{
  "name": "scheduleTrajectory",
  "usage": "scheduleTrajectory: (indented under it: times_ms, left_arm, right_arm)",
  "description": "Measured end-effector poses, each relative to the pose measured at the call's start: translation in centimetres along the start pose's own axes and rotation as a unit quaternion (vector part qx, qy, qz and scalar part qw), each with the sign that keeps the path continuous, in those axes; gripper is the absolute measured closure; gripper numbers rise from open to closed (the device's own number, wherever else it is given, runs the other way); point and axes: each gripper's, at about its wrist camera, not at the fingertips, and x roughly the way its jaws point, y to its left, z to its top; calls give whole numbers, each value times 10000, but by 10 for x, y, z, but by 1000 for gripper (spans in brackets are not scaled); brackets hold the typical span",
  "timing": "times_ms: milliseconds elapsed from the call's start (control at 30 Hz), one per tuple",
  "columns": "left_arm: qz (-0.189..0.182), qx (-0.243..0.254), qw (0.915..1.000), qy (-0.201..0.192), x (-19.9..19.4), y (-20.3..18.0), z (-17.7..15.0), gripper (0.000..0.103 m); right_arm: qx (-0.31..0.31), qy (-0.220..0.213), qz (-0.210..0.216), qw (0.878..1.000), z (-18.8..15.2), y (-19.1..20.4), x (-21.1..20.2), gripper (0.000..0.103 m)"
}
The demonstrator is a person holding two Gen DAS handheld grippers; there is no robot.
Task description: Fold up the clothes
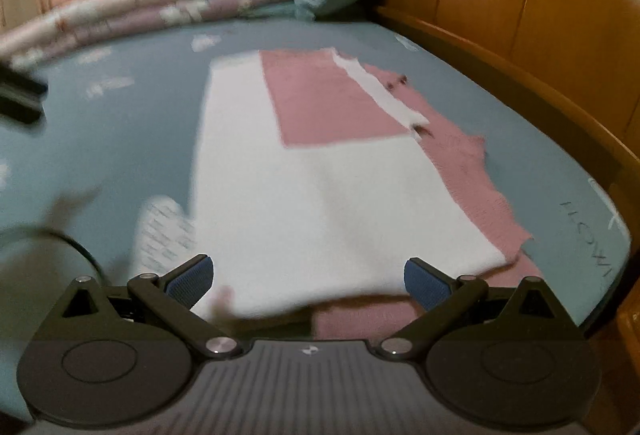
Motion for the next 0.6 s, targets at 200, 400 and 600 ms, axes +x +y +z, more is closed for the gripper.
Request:
scheduleTrajectory:
  times_ms: [200,400,600]
  left_arm:
    - [707,-407,9940,-723,-56,-15,-42,6]
    - [1509,-579,9810,-1075,-109,-38,-74,4]
    - [1998,-835,9674,-1313,-152,-54,-99,1]
  right_arm:
    - [-313,9,73,9995,13,44,-29,0]
    - [-369,314,146,9987,17,89,-54,0]
    - [-569,394,461,9965,9,123,-88,0]
